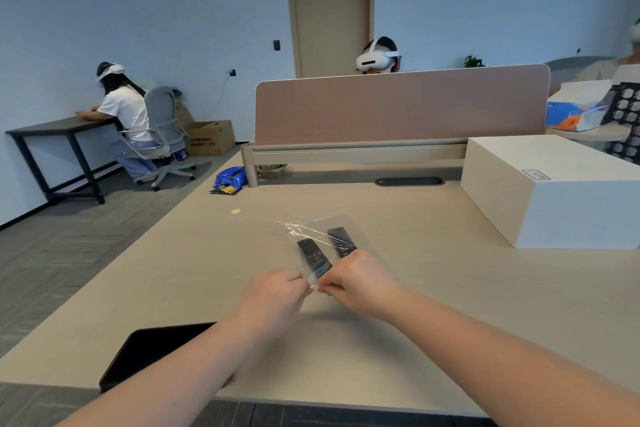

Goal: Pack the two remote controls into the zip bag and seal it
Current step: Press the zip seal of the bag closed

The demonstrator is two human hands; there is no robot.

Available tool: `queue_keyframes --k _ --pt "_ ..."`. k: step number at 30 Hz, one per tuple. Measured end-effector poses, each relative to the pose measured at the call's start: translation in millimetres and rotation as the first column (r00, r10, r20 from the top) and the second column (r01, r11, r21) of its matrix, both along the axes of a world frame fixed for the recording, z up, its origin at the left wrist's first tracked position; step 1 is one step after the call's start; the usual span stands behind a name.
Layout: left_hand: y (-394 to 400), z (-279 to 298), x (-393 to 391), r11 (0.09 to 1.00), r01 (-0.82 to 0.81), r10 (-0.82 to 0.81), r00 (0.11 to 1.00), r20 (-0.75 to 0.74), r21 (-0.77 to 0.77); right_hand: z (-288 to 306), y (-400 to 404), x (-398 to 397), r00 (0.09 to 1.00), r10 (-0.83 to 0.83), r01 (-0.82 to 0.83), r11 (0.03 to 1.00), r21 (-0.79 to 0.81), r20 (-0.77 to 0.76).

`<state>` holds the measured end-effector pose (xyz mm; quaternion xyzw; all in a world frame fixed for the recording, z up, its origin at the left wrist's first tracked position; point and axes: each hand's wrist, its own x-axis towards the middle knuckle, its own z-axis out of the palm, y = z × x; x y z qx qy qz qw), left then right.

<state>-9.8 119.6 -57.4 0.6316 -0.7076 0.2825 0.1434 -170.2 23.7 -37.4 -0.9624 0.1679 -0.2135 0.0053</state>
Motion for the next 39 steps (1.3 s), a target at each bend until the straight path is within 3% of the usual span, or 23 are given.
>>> queue_keyframes --k 20,26,39 --pt "3.6 2.8 4.5 0.997 0.059 -0.056 0.995 -0.082 0.044 0.9 5.8 5.2 0.997 0.012 -0.015 0.999 -0.038 -0.070" --pt "3.5 3.6 6.0 0.993 0.085 -0.076 0.990 -0.115 0.078 -1.8 8.1 10.1 0.999 -0.032 0.023 0.980 -0.199 -0.041" --pt "2.9 9.4 8.9 0.990 0.110 -0.094 0.982 -0.163 0.087 -13.1 1.8 20.8 0.996 -0.076 0.055 0.937 -0.345 -0.050"
